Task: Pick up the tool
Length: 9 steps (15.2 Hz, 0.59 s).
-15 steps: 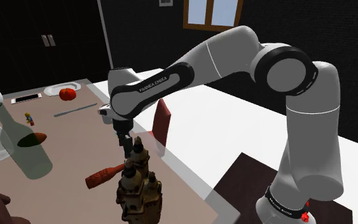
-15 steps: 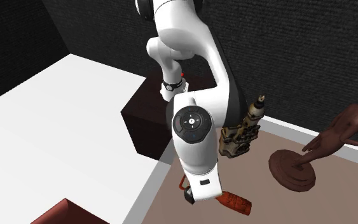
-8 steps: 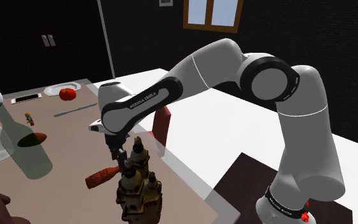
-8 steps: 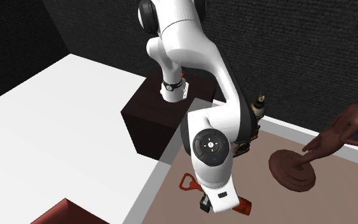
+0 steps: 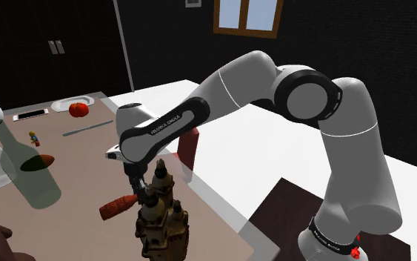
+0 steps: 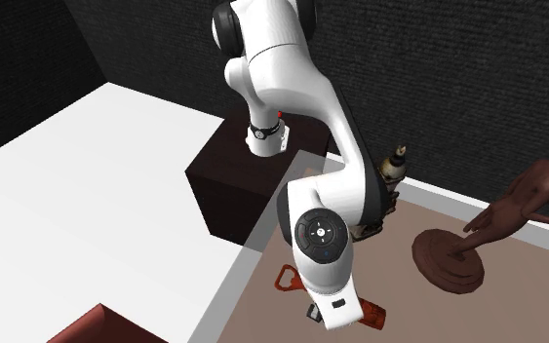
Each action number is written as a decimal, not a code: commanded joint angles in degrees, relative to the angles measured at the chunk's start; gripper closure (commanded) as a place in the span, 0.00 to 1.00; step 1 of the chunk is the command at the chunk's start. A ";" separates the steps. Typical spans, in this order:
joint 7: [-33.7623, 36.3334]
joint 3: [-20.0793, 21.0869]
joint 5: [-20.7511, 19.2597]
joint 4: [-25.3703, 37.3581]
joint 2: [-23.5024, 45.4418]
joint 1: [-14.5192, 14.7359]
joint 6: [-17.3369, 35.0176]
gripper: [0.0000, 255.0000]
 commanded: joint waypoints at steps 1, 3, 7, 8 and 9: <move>-0.01 0.01 0.01 -0.05 0.00 0.00 0.06 1.00; -0.01 0.01 0.01 -0.05 0.00 0.00 0.06 1.00; 0.01 -0.01 -0.02 0.15 0.11 0.02 -0.04 1.00; 0.07 0.02 0.01 0.34 -0.30 -0.01 -0.62 1.00; 0.14 0.05 0.05 0.54 -0.70 -0.04 -1.21 1.00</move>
